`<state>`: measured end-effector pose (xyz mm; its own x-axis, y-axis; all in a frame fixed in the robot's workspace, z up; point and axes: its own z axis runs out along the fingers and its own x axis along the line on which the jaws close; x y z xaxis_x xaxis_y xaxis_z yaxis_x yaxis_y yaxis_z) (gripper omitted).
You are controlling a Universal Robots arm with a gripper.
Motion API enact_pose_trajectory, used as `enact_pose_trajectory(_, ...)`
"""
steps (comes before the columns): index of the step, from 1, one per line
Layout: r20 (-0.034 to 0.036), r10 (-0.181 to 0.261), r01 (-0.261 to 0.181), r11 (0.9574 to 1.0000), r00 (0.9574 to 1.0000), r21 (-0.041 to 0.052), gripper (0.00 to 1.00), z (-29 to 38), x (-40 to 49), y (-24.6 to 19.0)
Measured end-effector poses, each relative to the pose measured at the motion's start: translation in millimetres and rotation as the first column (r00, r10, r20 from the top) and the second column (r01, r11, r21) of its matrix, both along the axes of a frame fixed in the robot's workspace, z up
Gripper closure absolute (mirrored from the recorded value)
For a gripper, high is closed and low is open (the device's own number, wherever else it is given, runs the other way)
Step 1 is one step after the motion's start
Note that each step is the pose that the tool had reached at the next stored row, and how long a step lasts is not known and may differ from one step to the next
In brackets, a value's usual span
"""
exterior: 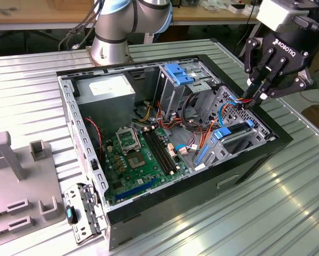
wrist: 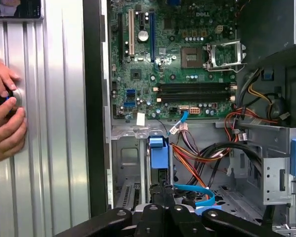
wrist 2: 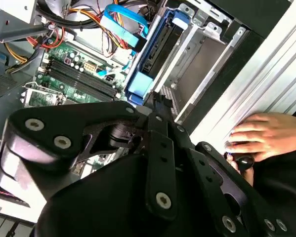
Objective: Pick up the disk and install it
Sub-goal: 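Insert the disk into the insertion slot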
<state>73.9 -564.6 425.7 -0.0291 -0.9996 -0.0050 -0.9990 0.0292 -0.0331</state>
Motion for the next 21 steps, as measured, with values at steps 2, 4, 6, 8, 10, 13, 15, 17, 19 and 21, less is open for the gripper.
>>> enact_pose_trajectory(2,0.0,0.002,-0.002,1.0,1.0,-0.0001,0.89,-17.2,10.9,0.0)
enact_pose_trajectory(4,0.0,0.003,-0.003,1.0,1.0,-0.0002,0.89,-21.3,13.0,0.0)
enact_pose_trajectory(6,0.0,0.004,-0.004,1.0,1.0,-0.0002,0.89,-25.4,14.0,0.0)
enact_pose_trajectory(8,0.0,0.004,-0.004,1.0,1.0,-0.0002,0.89,-29.6,14.5,0.0)
enact_pose_trajectory(10,0.0,0.004,-0.004,1.0,1.0,-0.0001,0.89,-33.9,14.9,0.0)
enact_pose_trajectory(13,0.0,0.005,-0.005,1.0,1.0,-0.0001,0.89,-39.5,15.4,0.0)
enact_pose_trajectory(15,0.0,0.006,-0.006,1.0,1.0,-0.0001,0.89,-43.4,16.1,0.0)
enact_pose_trajectory(17,0.0,0.009,-0.009,1.0,1.0,-0.0001,0.89,-47.1,17.1,0.0)
enact_pose_trajectory(19,0.0,0.014,-0.014,0.9999,0.9999,0.0,0.89,-51.0,18.3,0.0)
enact_pose_trajectory(21,0.0,0.02,-0.02,0.9998,0.9998,-0.0001,0.89,-58.0,20.4,0.0)
